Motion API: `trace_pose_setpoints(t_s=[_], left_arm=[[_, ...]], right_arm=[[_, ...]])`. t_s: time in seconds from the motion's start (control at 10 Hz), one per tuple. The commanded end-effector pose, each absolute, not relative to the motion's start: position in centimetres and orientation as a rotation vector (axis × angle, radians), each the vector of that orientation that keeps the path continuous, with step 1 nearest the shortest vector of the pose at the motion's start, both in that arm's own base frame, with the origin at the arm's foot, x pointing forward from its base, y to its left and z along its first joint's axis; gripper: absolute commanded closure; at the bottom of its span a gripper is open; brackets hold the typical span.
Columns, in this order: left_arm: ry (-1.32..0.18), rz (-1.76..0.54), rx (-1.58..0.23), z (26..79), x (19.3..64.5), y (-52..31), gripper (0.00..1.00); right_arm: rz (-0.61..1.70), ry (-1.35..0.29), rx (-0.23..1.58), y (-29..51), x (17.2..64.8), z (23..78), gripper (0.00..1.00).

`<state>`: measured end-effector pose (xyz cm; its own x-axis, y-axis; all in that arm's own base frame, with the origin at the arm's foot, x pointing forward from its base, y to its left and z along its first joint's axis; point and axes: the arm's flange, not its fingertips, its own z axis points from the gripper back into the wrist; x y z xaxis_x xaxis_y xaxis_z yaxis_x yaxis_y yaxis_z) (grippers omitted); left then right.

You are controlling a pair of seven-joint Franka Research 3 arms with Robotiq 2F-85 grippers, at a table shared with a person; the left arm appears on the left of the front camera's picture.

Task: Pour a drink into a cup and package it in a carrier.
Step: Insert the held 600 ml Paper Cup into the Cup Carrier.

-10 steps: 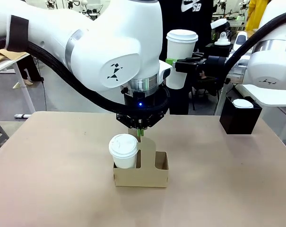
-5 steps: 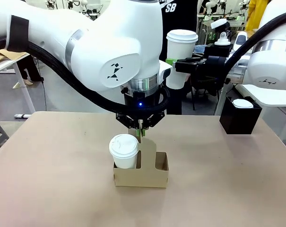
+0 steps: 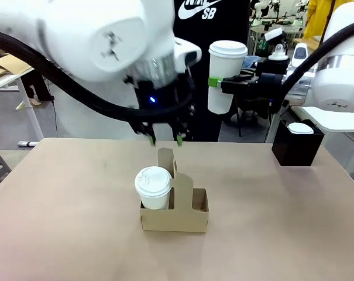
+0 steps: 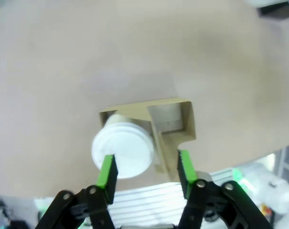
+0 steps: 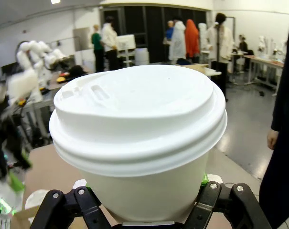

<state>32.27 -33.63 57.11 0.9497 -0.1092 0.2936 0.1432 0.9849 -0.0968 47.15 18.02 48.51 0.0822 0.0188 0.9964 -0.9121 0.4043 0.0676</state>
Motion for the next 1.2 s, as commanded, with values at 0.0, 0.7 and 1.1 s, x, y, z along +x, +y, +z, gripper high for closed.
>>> trace_pose_setpoints(t_s=[0.0, 0.7, 1.1], left_arm=[[-0.259, -0.309, -0.164, 58.3, 31.7, -27.9, 0.0], [-0.497, -0.706, -0.175, 55.5, 32.4, -13.6, 0.0], [-0.451, -0.659, -0.161, 56.8, 32.9, -13.2, 0.0]], right_arm=[[0.982, -1.228, 1.005, 16.5, 48.2, 46.4, 0.19], [1.228, -1.159, 1.147, 18.1, 45.6, 39.0, 0.19], [1.237, -1.158, 1.129, 18.3, 45.8, 38.8, 0.19]])
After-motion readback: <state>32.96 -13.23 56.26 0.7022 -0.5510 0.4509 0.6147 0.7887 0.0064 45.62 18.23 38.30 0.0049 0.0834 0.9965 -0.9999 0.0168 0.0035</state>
